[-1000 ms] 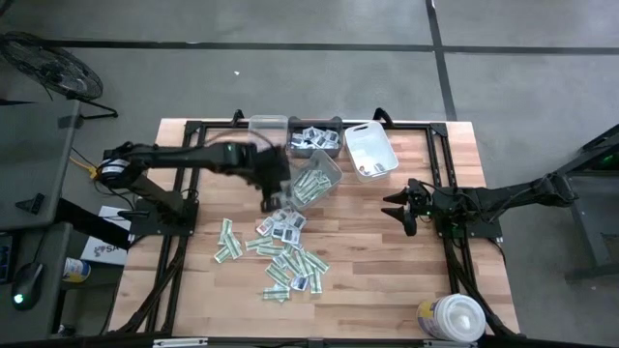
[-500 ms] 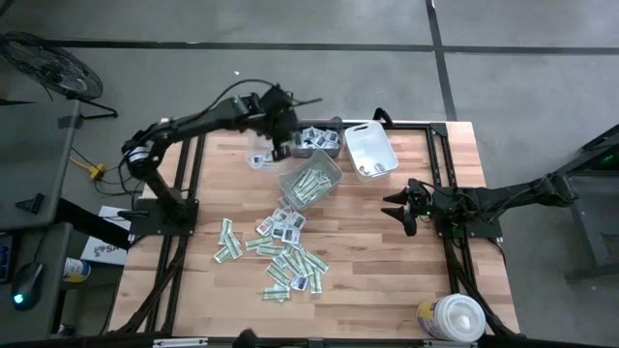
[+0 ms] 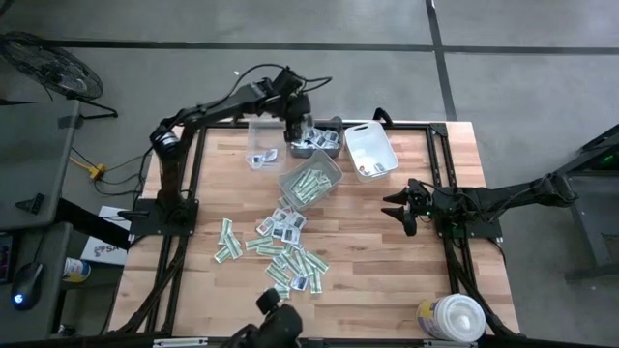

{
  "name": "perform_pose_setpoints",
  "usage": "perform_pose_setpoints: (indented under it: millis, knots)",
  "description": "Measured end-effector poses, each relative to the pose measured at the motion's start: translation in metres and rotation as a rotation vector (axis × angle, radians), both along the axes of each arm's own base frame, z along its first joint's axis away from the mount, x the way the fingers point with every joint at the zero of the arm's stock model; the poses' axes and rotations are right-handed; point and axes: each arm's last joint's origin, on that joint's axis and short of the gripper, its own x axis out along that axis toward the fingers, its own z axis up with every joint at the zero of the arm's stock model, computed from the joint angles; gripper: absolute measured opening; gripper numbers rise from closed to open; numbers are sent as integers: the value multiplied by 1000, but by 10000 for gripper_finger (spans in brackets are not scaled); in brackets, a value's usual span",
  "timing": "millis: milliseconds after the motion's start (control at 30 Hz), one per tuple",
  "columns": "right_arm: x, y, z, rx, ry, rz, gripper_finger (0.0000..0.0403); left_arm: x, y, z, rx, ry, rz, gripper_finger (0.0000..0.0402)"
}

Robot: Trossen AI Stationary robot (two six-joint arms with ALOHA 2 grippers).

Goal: Pick & Place First Aid Supplies
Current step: Put the towelette pack into the black bin, then put the bandage pack into the gray bin

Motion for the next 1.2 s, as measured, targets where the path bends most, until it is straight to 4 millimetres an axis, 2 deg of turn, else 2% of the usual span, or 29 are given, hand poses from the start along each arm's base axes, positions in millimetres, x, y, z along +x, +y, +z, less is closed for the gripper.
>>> perform_pose_setpoints:
  millis: [300,600,1000,1200]
  knots:
    - [0,0,0,0,0,0,208,22,17,-21,37,19,-39,0]
    - [0,0,0,0,0,0,208,24,19,-29,41,52,-25,2]
    - [0,0,0,0,0,0,208,19,15,-33,20,131,-70,79]
    - [0,0,0,0,0,0,208,13,10,-38,-32,209,-99,94]
